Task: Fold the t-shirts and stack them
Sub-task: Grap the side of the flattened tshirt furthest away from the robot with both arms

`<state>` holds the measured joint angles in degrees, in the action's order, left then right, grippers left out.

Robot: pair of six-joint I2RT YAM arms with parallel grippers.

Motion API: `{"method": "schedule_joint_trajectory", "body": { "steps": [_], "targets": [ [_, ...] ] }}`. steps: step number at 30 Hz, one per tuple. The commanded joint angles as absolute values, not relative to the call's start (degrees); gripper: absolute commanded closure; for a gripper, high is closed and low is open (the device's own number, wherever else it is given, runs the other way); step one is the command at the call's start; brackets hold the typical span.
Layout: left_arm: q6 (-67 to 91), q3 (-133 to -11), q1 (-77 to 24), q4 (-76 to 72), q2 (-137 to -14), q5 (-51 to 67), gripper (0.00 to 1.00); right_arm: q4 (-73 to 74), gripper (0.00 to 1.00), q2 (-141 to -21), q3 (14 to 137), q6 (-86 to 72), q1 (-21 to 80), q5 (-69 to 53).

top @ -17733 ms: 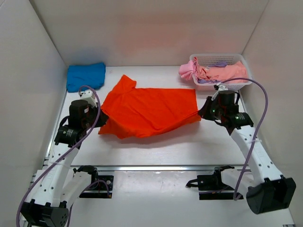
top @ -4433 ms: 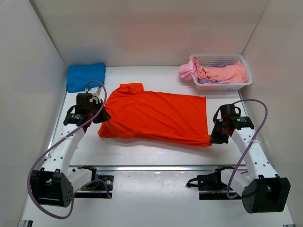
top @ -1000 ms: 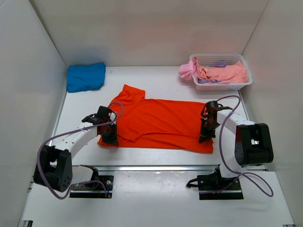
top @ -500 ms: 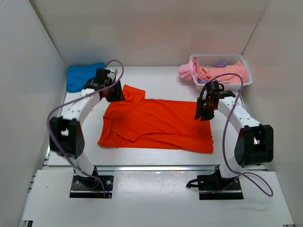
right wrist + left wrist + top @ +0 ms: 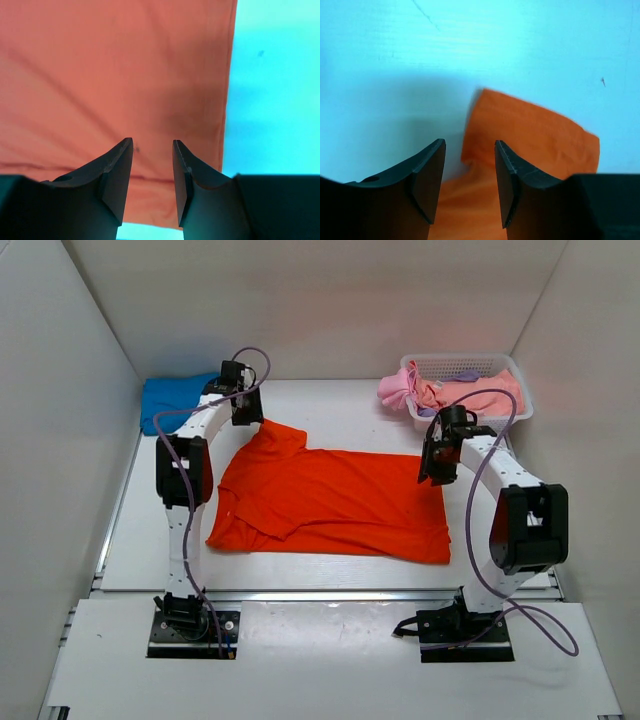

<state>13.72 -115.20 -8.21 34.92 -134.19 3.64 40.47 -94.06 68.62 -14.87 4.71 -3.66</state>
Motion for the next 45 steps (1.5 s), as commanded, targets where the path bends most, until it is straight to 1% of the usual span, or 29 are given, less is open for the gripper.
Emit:
{"method": "schedule_joint_trajectory", "body": {
  "steps": [1,3,5,7,9,11,12,13,14,15,16,19,22,24,28,30,31,32,33,35,38,39,40,41,43,45],
  "targets": [
    [13.2,-124.2,-8.9,37.2,-137.3,3.0,0.45,37.4,0.64,-96.8,72.4,-14.1,4.4,-1.7],
    [13.1,-128.8,-9.7,40.2,-140.9,3.3,0.45,37.8,0.65,-98.3,74.2,-14.2,4.2,-0.4],
    [12.7,-136.4,-10.3,44.8,-145.5,2.2,0.44,37.7,0.65,-100.0,75.1,-14.5,3.6,0.0],
    [12.7,-140.4,-10.8,47.3,-148.3,2.8,0.44,36.6,0.65,-101.5,75.7,-15.7,2.5,-0.1],
    [12.8,-141.3,-10.9,48.5,-149.1,4.0,0.45,35.4,0.64,-102.9,76.6,-17.1,1.3,-0.3],
    [12.6,-138.9,-11.2,48.3,-148.5,4.0,0.47,34.5,0.63,-104.2,77.3,-18.9,0.1,0.0],
    [12.7,-138.3,-11.2,48.3,-147.8,4.2,0.53,33.7,0.64,-104.7,78.0,-19.5,0.2,0.0],
    [12.7,-137.2,-11.0,48.0,-147.6,4.4,0.68,33.7,0.63,-104.9,78.1,-19.9,0.1,-0.2],
    [12.9,-135.8,-11.0,48.0,-147.3,4.8,0.77,32.7,0.62,-105.5,78.5,-20.3,0.1,0.0],
    [13.0,-134.9,-10.8,48.0,-146.8,6.0,0.94,32.3,0.61,-106.7,79.1,-20.5,0.1,1.2],
    [13.0,-134.1,-10.6,47.8,-146.4,6.8,1.00,31.8,0.55,-107.3,79.6,-20.5,0.1,1.7],
    [13.6,-132.5,-10.0,47.1,-144.9,8.5,1.00,29.8,0.36,-108.3,80.3,-21.6,0.1,3.5],
    [13.4,-129.4,-9.8,45.5,-142.0,9.7,1.00,28.0,0.35,-109.5,80.6,-23.8,0.1,5.6],
    [13.9,-125.1,-10.0,43.6,-139.8,10.2,1.00,26.3,0.37,-110.1,80.0,-24.7,0.1,5.2],
    [14.8,-116.1,-9.5,38.0,-134.1,11.1,1.00,25.8,0.37,-113.3,81.3,-25.9,-1.3,5.2],
    [15.1,-113.8,-9.1,36.3,-132.5,11.6,1.00,26.0,0.37,-114.3,82.3,-25.5,-2.0,4.9],
    [15.3,-113.2,-9.0,36.4,-132.0,12.1,1.00,26.3,0.41,-115.0,82.9,-25.1,-2.0,4.7],
    [15.2,-113.1,-8.9,36.2,-131.8,11.9,1.00,26.3,0.49,-115.4,83.1,-24.9,-1.5,4.8],
    [14.9,-113.3,-8.7,36.9,-131.7,12.0,1.00,26.7,0.53,-115.9,83.3,-24.5,-1.7,5.0],
    [14.8,-112.7,-8.6,37.0,-131.1,12.2,1.00,26.9,0.52,-116.9,84.1,-24.2,-1.8,5.8],
    [14.7,-111.5,-7.8,36.7,-130.0,13.2,1.00,26.4,0.49,-116.8,84.1,-23.8,-1.8,6.1],
    [14.7,-111.7,-8.3,36.5,-129.7,13.0,1.00,25.7,0.50,-116.7,84.3,-23.7,-1.7,6.5],
    [14.6,-111.6,-8.1,36.4,-129.6,13.5,1.00,25.4,0.63,-116.3,83.9,-23.1,-1.4,6.2],
    [14.5,-111.6,-8.1,36.9,-129.4,13.8,1.00,25.2,0.86,-116.5,83.8,-22.9,-1.9,6.5],
    [14.4,-111.9,-7.7,36.9,-128.9,15.5,1.00,25.4,1.00,-115.9,84.1,-22.6,-2.0,6.7],
    [14.5,-112.0,-7.7,37.3,-127.3,16.6,1.00,25.0,1.00,-114.4,83.4,-21.7,-1.7,6.4]
  ]
}}
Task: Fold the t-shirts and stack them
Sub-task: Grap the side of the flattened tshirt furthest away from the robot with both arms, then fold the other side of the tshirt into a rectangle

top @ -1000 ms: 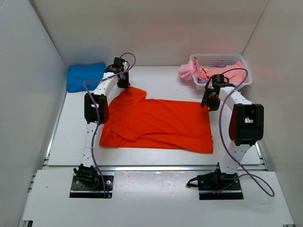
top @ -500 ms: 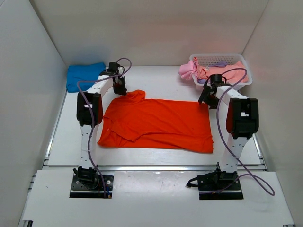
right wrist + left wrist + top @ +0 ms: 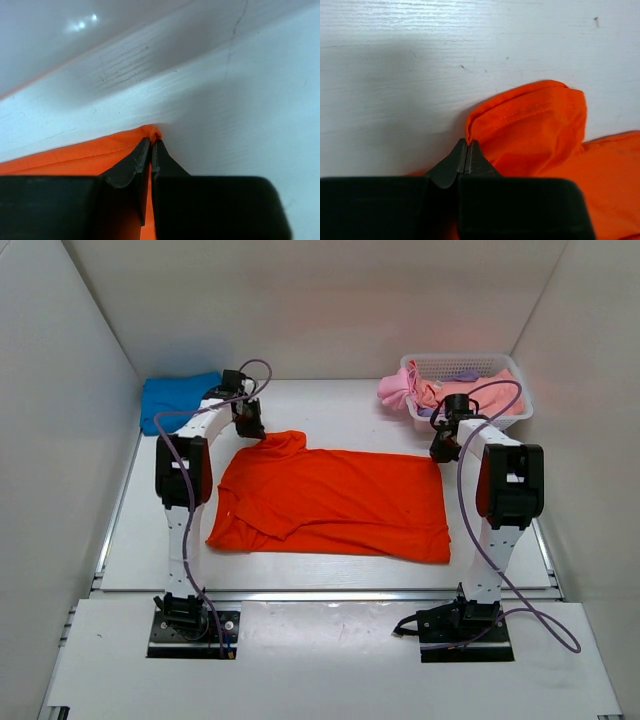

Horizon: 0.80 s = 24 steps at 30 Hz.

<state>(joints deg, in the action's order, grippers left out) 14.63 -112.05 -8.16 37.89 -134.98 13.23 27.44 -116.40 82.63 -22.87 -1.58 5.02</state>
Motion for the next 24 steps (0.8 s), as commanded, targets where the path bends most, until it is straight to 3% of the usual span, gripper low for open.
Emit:
{"method": "schedule_joint_trajectory", "body": {
  "steps": [1,8,18,24],
  "targets": [
    [14.2,-111.5,-7.4,36.8,-126.5,16.9,1.00,24.2,1.00,-113.5,82.7,-21.4,-1.5,6.6],
    [15.0,-104.9,-7.2,36.5,-113.5,19.2,1.00,21.3,1.00,-103.9,76.6,-18.7,-0.2,5.6],
    [14.4,-75.7,-8.8,34.1,-90.7,19.6,1.00,27.0,0.99,-94.9,70.1,-15.3,2.7,4.6],
    [14.2,-66.5,-9.8,37.3,-78.7,18.3,1.00,24.0,1.00,-86.1,59.6,-14.3,1.5,2.9]
  ]
}}
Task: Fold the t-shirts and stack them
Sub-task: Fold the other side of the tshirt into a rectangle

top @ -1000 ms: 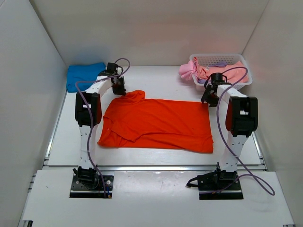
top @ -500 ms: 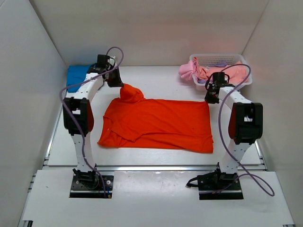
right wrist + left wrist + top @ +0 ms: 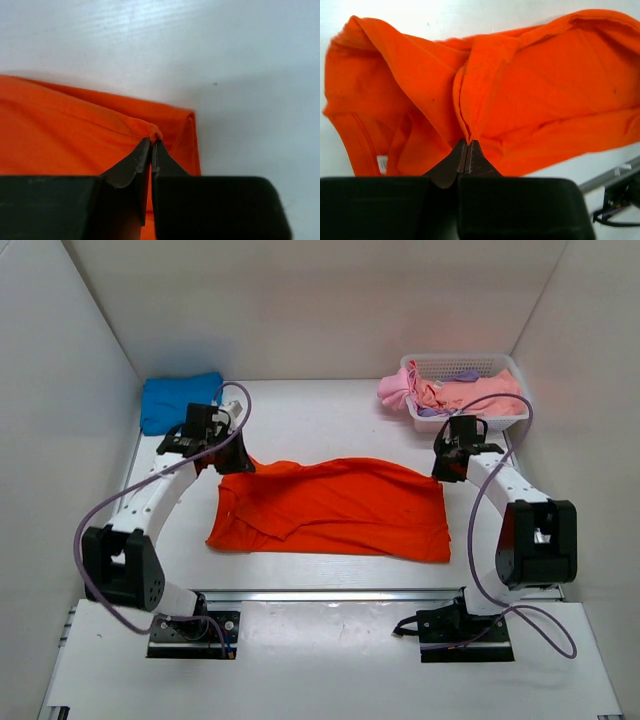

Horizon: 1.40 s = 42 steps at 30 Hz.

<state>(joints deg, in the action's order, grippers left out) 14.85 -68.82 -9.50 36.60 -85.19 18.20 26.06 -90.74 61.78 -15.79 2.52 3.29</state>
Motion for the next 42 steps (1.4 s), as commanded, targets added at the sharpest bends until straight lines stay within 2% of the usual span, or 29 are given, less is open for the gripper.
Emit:
{"method": "schedule_joint_trajectory", "body": {
  "steps": [1,12,34,35,36,37,40,42],
  "targets": [
    [14.2,-65.0,-9.8,38.0,-76.1,17.9,1.00,23.6,1.00,-84.6,57.8,-14.2,0.7,2.4],
    [15.6,-51.5,-9.6,42.2,-59.6,17.1,1.00,24.9,1.00,-74.7,48.4,-13.1,-3.4,0.4],
    [17.0,-45.9,-9.2,47.9,-50.6,13.6,1.00,32.3,1.00,-69.9,42.4,-13.5,-4.1,-2.7],
    [16.9,-44.7,-8.8,48.2,-50.5,13.8,0.99,33.2,0.97,-70.6,42.7,-13.7,-4.1,-2.4],
    [16.6,-44.6,-9.1,48.1,-50.1,14.1,0.88,34.5,0.88,-71.0,43.1,-13.4,-4.4,-2.0],
    [17.1,-43.9,-8.8,47.6,-49.9,14.1,0.67,35.0,0.79,-71.9,43.8,-13.3,-4.1,-1.2],
    [17.9,-42.5,-8.6,45.9,-49.5,14.2,0.56,36.8,0.60,-72.2,45.4,-13.8,-3.3,1.8],
    [18.6,-42.3,-8.6,45.2,-49.8,14.0,0.55,37.5,0.55,-72.0,47.3,-13.8,-1.9,3.3]
  ]
}}
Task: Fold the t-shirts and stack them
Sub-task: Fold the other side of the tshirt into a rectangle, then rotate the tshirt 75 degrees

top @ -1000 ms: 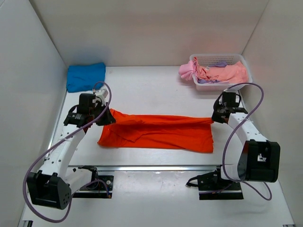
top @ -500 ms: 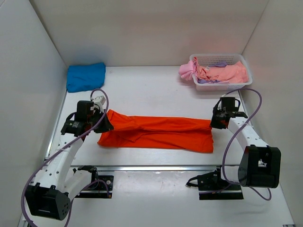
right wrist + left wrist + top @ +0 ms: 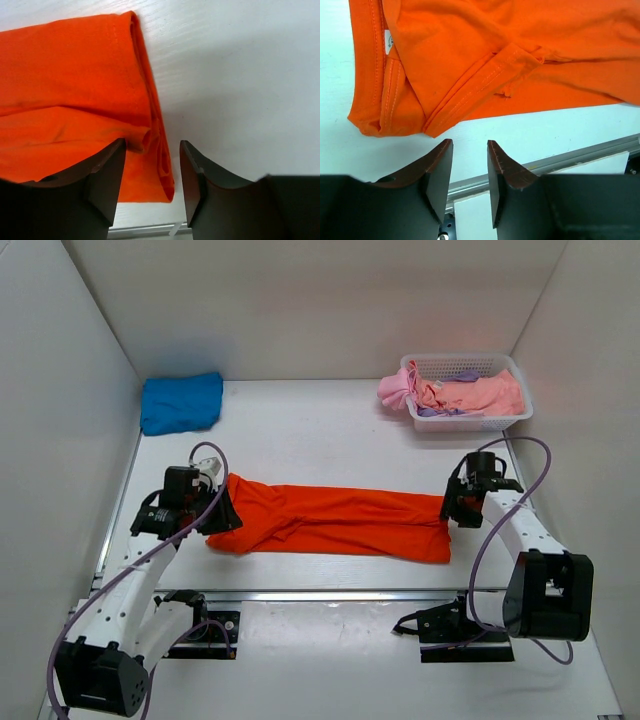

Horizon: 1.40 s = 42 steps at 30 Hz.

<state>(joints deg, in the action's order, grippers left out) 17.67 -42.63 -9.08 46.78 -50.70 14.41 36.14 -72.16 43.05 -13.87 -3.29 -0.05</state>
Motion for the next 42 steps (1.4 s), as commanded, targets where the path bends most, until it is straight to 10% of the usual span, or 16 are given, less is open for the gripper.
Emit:
{"method": "schedule_joint_trajectory", "body": {
  "steps": [1,4,7,27,42],
  "targets": [
    [18.9,-42.5,-9.1,44.5,-50.4,13.6,0.56,37.4,0.55,-72.0,48.4,-13.6,-1.5,3.3],
    [20.9,-41.6,-11.2,41.0,-53.2,13.4,0.64,35.5,0.62,-74.3,51.3,-13.2,-0.5,2.3],
    [25.0,-39.0,-13.9,34.0,-56.9,11.8,0.73,33.4,0.99,-77.8,53.7,-11.8,-0.4,0.4],
    [27.8,-53.5,-16.2,20.7,-96.0,5.2,0.79,39.4,1.00,-107.9,70.6,-17.5,0.2,11.1],
    [19.1,-118.3,-14.1,43.1,-138.6,10.5,0.85,44.7,1.00,-102.1,60.7,-36.2,17.0,1.9]
  ]
}}
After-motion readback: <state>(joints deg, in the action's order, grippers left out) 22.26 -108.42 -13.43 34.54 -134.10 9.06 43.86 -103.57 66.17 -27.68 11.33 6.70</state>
